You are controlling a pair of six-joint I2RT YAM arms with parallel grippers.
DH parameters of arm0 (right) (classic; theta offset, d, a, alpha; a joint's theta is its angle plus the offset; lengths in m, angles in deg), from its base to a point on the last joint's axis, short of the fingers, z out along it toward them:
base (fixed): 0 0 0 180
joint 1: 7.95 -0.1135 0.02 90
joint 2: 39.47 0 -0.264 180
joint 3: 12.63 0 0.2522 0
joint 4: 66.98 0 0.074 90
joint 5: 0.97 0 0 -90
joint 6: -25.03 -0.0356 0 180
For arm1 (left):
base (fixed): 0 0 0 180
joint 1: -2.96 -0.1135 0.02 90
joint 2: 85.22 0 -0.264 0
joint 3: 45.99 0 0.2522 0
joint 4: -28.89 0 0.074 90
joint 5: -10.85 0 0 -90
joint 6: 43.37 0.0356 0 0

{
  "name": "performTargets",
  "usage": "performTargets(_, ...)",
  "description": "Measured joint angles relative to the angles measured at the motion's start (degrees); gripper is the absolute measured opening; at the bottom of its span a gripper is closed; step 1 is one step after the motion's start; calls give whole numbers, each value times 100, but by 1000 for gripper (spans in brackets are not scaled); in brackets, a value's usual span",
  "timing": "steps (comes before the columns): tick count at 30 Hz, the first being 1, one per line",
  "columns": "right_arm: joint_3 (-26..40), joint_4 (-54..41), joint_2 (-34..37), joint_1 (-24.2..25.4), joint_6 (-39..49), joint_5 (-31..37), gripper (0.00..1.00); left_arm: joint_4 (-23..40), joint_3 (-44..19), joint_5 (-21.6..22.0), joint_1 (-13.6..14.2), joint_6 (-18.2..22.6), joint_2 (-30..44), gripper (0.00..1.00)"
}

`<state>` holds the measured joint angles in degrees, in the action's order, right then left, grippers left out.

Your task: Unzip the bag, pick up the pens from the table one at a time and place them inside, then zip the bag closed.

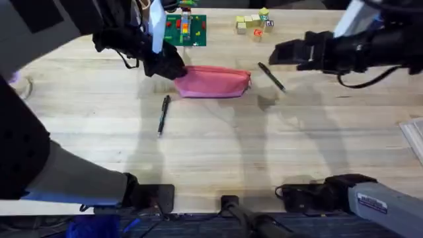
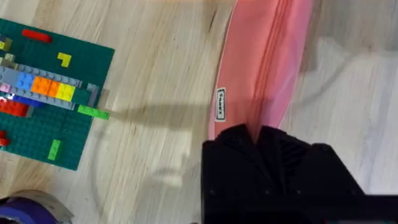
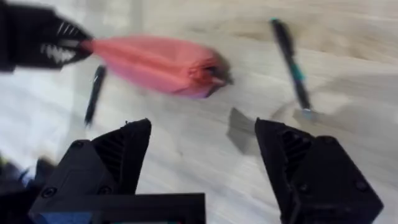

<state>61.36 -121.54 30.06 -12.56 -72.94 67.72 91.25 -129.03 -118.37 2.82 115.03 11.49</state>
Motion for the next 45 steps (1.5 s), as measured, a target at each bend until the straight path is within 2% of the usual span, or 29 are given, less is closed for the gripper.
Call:
performTargets(4,0,4,398,0,545,-670,996,0,0,0,0,0,0,43)
performTargets(8,0,24,789,0,689,-1142,996,0,0,0,0,0,0,43)
performTargets(15,0,143,1560,0,13,-1501,995,0,0,2,0,0,0,42)
performTargets(22,0,917,2082,0,-572,-1999,995,0,0,0,0,0,0,42)
performTargets(36,0,1167,2522,0,-960,-2205,995,0,0,0,0,0,0,43)
performTargets(45,0,1369,2536,0,-1031,-2205,996,0,0,0,0,0,0,42)
